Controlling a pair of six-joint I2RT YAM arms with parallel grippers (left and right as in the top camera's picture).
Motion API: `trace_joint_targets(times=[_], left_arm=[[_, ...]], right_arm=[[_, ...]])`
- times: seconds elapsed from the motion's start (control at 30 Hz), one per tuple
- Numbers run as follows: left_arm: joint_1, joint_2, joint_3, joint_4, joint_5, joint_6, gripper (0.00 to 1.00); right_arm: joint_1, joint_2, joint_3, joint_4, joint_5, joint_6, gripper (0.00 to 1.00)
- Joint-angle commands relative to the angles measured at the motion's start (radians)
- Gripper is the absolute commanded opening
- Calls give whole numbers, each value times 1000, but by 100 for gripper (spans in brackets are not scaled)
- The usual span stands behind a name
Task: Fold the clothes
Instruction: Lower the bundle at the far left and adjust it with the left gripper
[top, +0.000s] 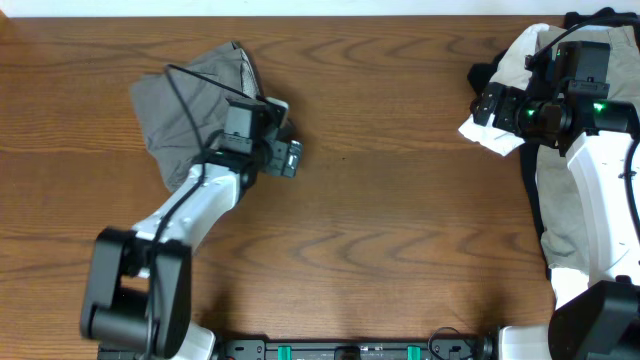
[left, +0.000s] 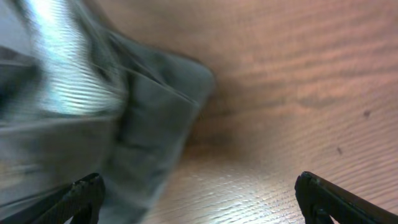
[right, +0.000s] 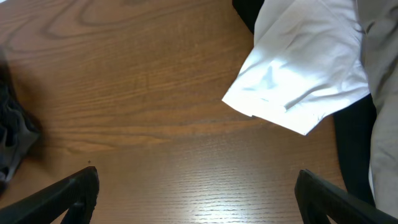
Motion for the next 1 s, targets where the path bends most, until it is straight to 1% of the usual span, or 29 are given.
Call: trace_joint_targets(times=[0.0,0.13,0.3,0.37,0.43,0.57,0.67,0.73,0.83,0.9,0.97], left_arm=[[-3,76,-2,8,-27,30,99],[-2,146,-2,22,-27,30,91],[-2,182,-2,74,-27,29,80],[-2,189,-2,120,-28,29,76],[-1,199,-2,183,-58,26,70],[4,245,-2,351,-159,25,70],[28,304,-2,533,-291,21,70],[59,348,-2,663,-343,17,70],[128,417,16,830,-348,10,70],[175,464,61,860,-328,10,70],[214,499,119,841,-272,11,70]], right_arm=[[4,3,0,0,-8,8,99],[4,3,0,0,-8,8,98],[4,3,0,5,-8,9,99],[4,3,0,5,-8,9,99],[4,3,0,3,-8,9,98],[4,3,0,-1,-8,9,98],[4,3,0,-7,-8,9,99],[4,3,0,-13,-8,9,99],[4,3,-1,-24,-8,9,99],[4,3,-1,-32,-8,8,98],[4,3,-2,-34,-8,9,98]])
